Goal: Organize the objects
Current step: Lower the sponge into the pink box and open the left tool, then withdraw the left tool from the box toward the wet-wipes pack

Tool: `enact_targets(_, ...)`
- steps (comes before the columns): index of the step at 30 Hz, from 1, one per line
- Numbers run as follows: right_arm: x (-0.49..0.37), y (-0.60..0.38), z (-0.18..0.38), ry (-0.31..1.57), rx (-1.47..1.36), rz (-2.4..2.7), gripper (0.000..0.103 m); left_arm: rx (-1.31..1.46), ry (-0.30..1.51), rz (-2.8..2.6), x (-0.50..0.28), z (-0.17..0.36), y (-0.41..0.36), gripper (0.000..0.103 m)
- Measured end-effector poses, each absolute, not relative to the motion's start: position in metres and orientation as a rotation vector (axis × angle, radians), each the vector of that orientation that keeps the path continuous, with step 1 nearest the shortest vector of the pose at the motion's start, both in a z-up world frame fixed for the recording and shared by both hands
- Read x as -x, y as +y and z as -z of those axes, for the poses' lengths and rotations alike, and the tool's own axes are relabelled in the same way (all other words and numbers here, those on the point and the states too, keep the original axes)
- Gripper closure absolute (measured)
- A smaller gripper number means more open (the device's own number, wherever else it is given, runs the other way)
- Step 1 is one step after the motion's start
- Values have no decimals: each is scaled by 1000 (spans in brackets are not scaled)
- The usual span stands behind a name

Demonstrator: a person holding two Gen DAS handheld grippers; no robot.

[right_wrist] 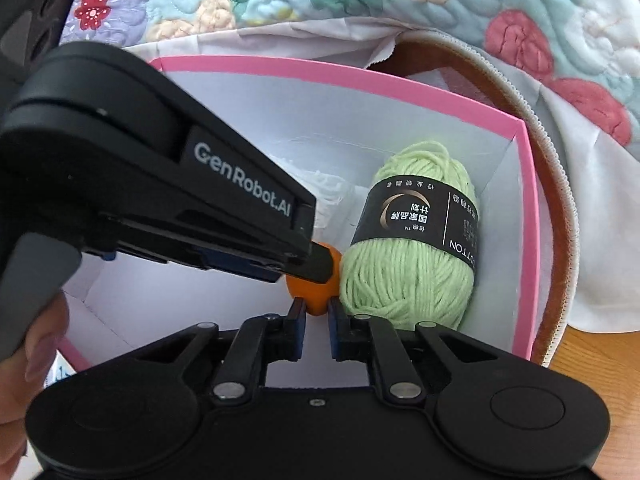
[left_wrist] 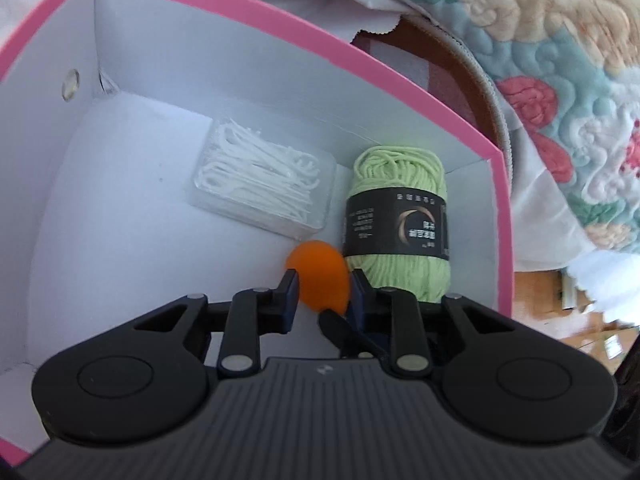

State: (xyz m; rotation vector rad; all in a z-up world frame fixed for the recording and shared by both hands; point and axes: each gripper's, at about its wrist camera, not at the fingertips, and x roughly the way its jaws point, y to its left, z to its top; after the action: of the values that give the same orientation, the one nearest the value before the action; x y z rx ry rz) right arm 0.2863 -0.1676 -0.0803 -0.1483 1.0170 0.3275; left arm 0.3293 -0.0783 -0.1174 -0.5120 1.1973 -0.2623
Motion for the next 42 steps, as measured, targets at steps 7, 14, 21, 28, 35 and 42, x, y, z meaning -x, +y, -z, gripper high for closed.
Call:
enact_targets(7, -274, -179, 66, 1005, 78, -331, 85, 382, 1186, 241, -311, 92, -75, 60)
enact_targets(14, -253, -184, 36, 982, 12, -347, 78, 313, 1210, 223, -288, 58, -67, 46)
enact_targets(21, -208, -186, -17, 917, 35, -387, 65, 224, 1198, 221, -245, 2, -45, 39)
enact_targets(28, -156, -176, -69, 863, 70, -440, 47, 182, 1170, 230, -197, -49, -18, 31)
enact_targets(35, -113, -158, -96, 897, 120, -531, 31, 164, 1137, 245, -147, -80, 3, 27)
enact_targets(42, -65, -140, -112, 867, 201, -613, 14, 149, 1092, 245, -92, -101, 17, 19)
